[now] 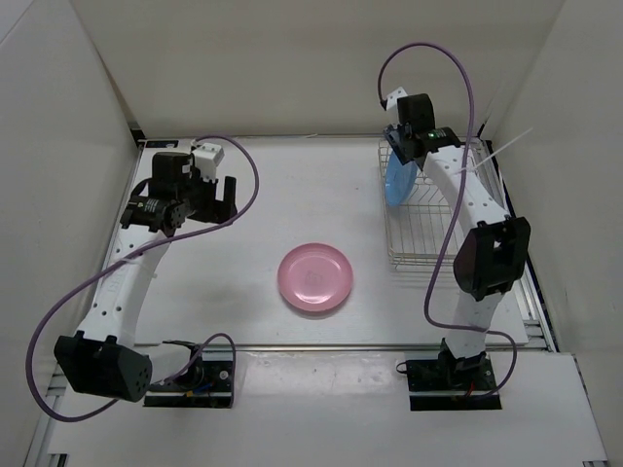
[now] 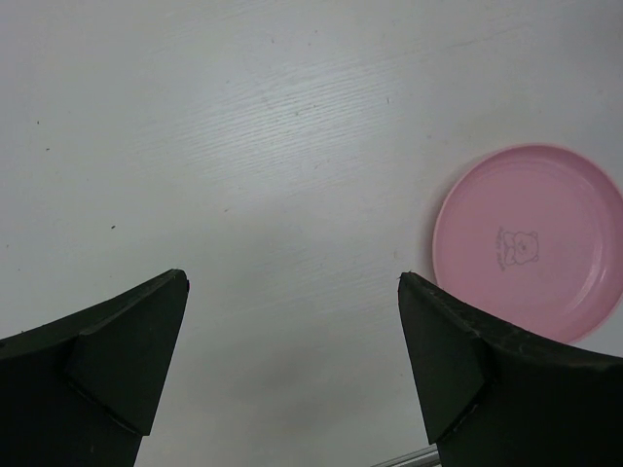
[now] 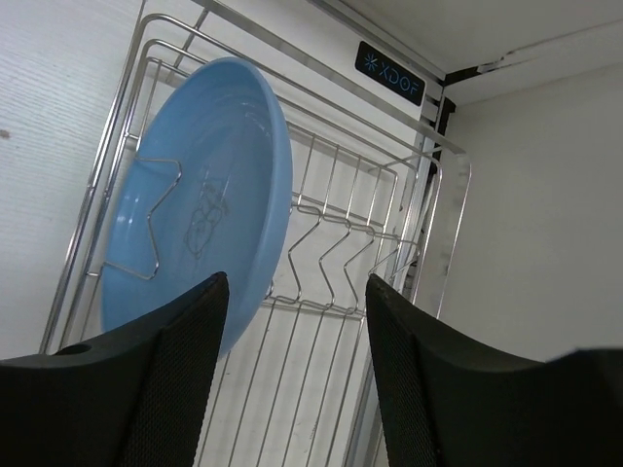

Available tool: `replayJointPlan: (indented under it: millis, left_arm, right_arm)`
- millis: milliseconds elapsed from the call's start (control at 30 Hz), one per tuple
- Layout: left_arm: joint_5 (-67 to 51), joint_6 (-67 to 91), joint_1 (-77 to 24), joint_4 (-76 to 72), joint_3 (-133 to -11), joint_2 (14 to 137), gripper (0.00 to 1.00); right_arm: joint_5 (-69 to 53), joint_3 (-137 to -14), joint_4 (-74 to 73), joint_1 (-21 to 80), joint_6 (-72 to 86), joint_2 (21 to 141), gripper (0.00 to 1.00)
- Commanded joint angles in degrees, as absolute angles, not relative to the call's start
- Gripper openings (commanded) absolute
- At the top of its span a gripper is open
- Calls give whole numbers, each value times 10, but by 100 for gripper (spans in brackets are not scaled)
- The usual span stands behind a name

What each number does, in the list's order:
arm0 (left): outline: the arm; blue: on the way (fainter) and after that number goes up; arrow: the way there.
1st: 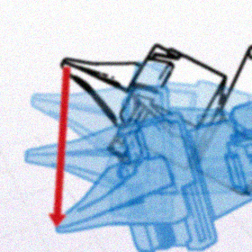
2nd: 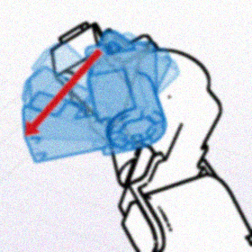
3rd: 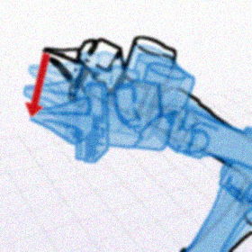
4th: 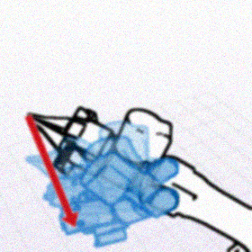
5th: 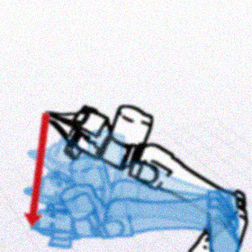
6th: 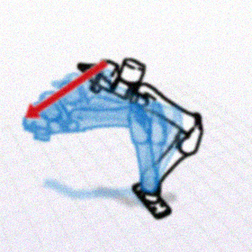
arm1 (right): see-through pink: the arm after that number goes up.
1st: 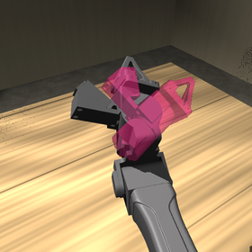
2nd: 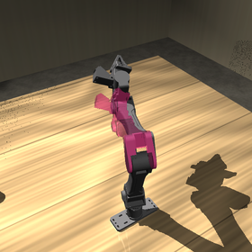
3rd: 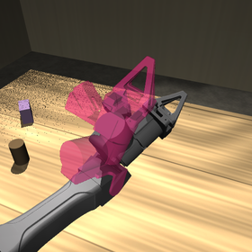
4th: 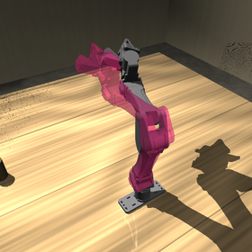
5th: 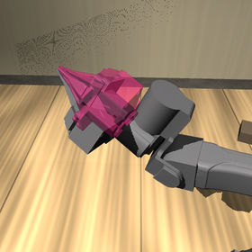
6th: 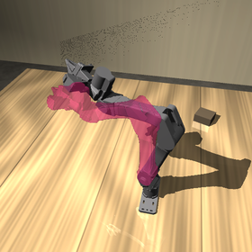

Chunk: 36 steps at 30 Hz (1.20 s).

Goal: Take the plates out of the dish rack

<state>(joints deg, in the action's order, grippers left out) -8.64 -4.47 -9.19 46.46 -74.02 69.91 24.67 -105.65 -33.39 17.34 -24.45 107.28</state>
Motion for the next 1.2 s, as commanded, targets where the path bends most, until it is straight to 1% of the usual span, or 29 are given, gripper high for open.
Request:
replayJointPlan:
  millis: [0, 67, 100, 167, 200, 267, 333, 500, 533, 600, 667, 733, 767, 800, 833, 933, 1067, 1167]
  left_arm:
    - [-71, -41, -91, 461, -736, 683, 100]
    - [-71, -41, -91, 455, -730, 677, 100]
    - [-77, -41, -91, 455, -724, 677, 100]
    - [-83, -41, -91, 455, -718, 670, 100]
    - [-88, -41, -91, 455, -712, 665, 100]
    - [-88, -41, -91, 450, -706, 659, 100]
    - [-88, -47, -86, 445, -701, 659, 100]
    - [-103, -47, -74, 445, -695, 659, 100]
    - [-103, -47, -74, 445, -695, 659, 100]
    - [-103, -47, -69, 439, -690, 654, 100]
    - [-108, -47, -69, 439, -690, 654, 100]
    - [-108, -47, -63, 439, -690, 654, 100]
    - [-113, -47, -63, 439, -690, 649, 100]
    - [-113, -47, -58, 439, -690, 649, 100]
    - [-113, -47, -58, 439, -690, 649, 100]
    - [-119, -53, -58, 439, -684, 649, 100]
    - [-124, -53, -58, 439, -684, 649, 100]
    - [-124, -53, -58, 439, -684, 649, 100]
  right_arm:
    - [278, -1068, -293, 175, -254, 1092, 62]
    - [291, -1056, -268, 175, -259, 1092, 57]
    - [291, -1056, -262, 175, -259, 1098, 50]
    - [291, -1056, -257, 175, -259, 1104, 50]
    - [298, -1056, -257, 175, -259, 1109, 46]
    - [309, -1061, -257, 180, -259, 1114, 46]
    - [315, -1068, -257, 185, -259, 1121, 43]
    - [355, -1074, -257, 199, -259, 1133, 23]
    - [371, -1074, -257, 204, -259, 1138, 23]
    - [384, -1074, -257, 210, -259, 1138, 18]
    - [391, -1074, -257, 215, -259, 1138, 15]
    - [424, -1080, -251, 221, -265, 1144, 8]
    - [435, -1085, -251, 228, -270, 1150, 6]
    - [452, -1085, -243, 229, -270, 1150, 2]
    - [470, -1093, -243, 235, -275, 1156, 0]
    - [532, -1105, -207, 241, -315, 1163, 0]
    - [555, -1093, -171, 241, -357, 1163, 0]
    - [592, -1087, -112, 241, -396, 1158, 0]
